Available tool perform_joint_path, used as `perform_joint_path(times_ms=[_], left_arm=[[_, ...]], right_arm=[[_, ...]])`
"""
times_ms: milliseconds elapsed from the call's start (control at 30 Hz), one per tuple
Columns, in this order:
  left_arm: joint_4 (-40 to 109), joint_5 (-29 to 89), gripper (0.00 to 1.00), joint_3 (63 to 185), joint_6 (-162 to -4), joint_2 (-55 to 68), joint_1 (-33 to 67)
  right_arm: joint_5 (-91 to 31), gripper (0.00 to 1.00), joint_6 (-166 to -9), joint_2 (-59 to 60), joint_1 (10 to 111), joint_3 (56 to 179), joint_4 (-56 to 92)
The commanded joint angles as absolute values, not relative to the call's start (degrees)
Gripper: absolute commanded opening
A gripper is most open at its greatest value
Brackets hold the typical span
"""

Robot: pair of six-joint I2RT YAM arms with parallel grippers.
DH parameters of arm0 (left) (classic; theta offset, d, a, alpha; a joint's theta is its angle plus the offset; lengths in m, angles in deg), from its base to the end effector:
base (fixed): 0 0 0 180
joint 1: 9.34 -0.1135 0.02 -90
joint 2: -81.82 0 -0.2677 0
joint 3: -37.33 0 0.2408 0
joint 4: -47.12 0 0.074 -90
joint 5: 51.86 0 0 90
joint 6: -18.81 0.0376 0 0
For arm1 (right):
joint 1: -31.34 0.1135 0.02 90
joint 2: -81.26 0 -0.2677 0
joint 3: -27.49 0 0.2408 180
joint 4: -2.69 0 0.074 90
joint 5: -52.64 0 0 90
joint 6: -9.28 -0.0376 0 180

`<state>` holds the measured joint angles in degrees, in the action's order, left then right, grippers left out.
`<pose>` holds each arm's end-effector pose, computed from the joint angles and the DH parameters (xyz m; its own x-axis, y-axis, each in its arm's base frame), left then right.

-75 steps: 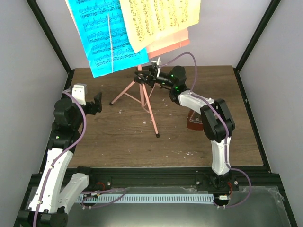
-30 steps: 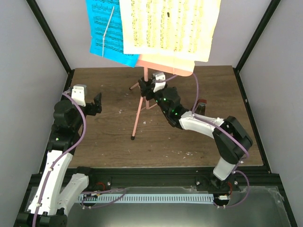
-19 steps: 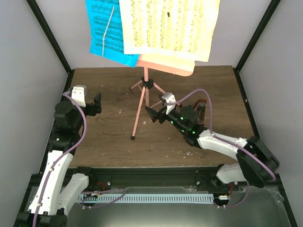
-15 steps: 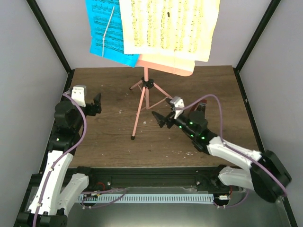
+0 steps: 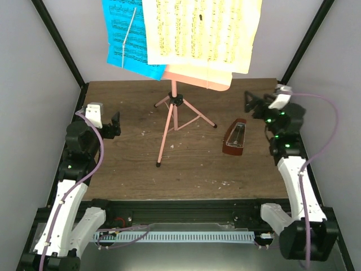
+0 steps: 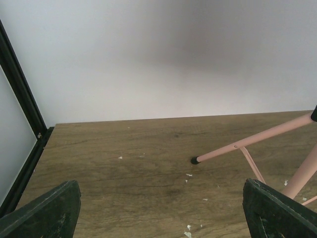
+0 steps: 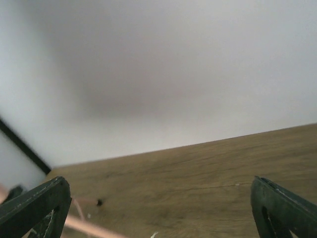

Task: Pack up the instrument practice props

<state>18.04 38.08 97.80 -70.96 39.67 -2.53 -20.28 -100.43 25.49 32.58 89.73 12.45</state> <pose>0.1586 -0.0190 0.3480 -0.1849 0.0261 -0.9824 0.1203 0.9927 0.0037 0.2182 0.0158 0.3557 -0.1599 0.3190 -0.9342 -0.2761 0.8941 0.3526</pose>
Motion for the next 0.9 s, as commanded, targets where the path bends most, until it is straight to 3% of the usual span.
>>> perform_joint_path(times_ms=[0, 233, 500, 733, 867], left_arm=[[19.51, 38.39, 0.91, 97.37, -71.03, 39.72, -2.31], [19.51, 38.15, 0.91, 97.54, -71.13, 39.84, -2.31], [19.44, 37.38, 0.91, 97.77, -71.52, 40.15, -2.31], [19.42, 36.21, 0.9, 97.9, -72.02, 40.15, -2.36], [19.42, 36.29, 0.91, 97.83, -72.06, 40.33, -2.31]], right_arm=[[-7.18, 1.0, -112.64, 28.25, 20.3, 95.37, 18.48], [4.28, 1.0, -122.27, 34.09, 14.64, 100.2, 9.86], [26.16, 0.98, -139.66, 30.2, 14.82, 104.47, -11.92], [26.96, 0.96, -128.15, 24.89, 20.21, 116.08, 3.63], [26.08, 0.89, -126.11, 21.57, 23.37, 118.29, 4.53]])
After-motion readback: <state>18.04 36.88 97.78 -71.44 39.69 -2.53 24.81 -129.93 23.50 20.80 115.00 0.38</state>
